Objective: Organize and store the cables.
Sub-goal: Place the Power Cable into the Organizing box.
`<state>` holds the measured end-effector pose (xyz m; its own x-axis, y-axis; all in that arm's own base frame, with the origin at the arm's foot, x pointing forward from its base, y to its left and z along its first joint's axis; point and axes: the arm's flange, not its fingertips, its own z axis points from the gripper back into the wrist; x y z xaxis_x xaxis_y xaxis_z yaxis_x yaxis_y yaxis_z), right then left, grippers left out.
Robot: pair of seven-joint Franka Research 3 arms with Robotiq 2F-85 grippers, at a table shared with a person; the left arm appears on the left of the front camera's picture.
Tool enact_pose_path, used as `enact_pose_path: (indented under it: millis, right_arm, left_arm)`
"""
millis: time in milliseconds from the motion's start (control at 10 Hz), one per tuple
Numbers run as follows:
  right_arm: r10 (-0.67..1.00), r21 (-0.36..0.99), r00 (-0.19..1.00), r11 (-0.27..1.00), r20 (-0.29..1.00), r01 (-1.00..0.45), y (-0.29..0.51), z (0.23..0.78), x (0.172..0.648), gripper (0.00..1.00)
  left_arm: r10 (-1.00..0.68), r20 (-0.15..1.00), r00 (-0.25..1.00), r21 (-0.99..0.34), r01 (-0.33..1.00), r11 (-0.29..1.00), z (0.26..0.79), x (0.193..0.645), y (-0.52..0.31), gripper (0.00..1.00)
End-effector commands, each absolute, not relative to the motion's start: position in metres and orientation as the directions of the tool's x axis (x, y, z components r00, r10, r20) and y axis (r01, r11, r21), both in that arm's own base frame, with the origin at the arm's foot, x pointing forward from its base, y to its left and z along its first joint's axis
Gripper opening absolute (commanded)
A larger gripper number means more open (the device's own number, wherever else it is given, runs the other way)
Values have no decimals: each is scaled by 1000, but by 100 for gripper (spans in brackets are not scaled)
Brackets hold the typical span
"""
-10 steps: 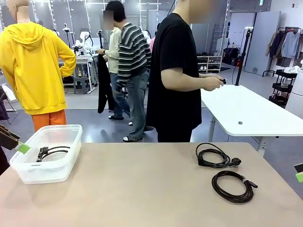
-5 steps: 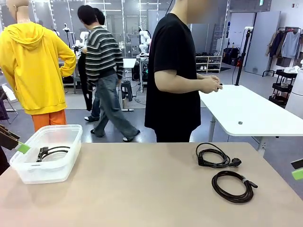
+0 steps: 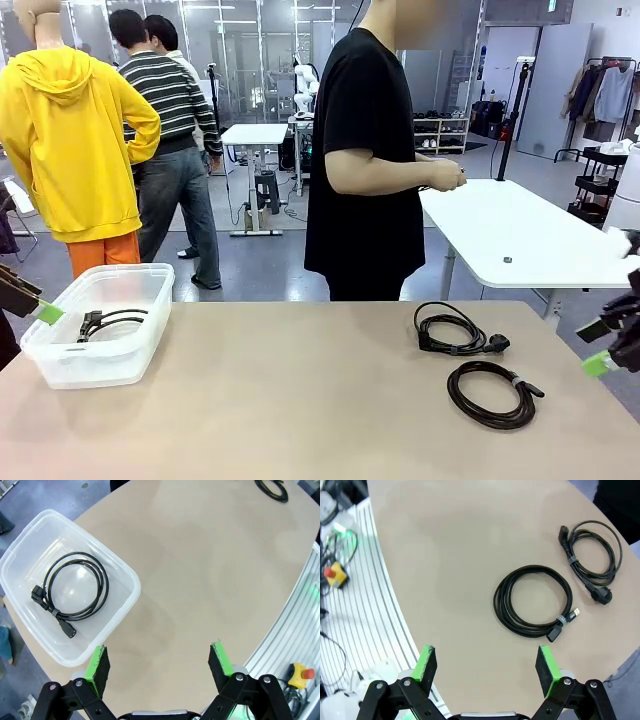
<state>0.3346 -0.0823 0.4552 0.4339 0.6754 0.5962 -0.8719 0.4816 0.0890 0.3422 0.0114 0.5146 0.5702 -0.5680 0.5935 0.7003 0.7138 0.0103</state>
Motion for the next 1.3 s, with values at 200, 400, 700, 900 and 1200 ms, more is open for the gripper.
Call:
enact_pose_path:
  millis: [200, 400, 700, 900, 1200]
  right_arm:
    - [909, -20, 245, 267, 338, -963, -30, 480, 425, 100]
    - [947, -9, 167, 176, 275, -984, 7, 480, 480, 100]
    - [965, 14, 193, 194, 179, -981, 45, 449, 545, 100]
    - [961, -2, 234, 236, 146, -972, 53, 418, 580, 100]
    - [960, 32, 243, 241, 141, -970, 56, 374, 612, 100]
  left_arm:
    - [-568, 589, 575, 14, 696, 718, 514, 343, 11, 100]
    - [-568, 589, 575, 14, 696, 718, 514, 343, 11, 100]
    - [-568, 589, 575, 14, 696, 718, 514, 343, 11, 100]
    - [-568, 589, 575, 14, 696, 718, 514, 343, 11, 100]
    - [-568, 589, 575, 14, 696, 718, 514, 343, 11, 100]
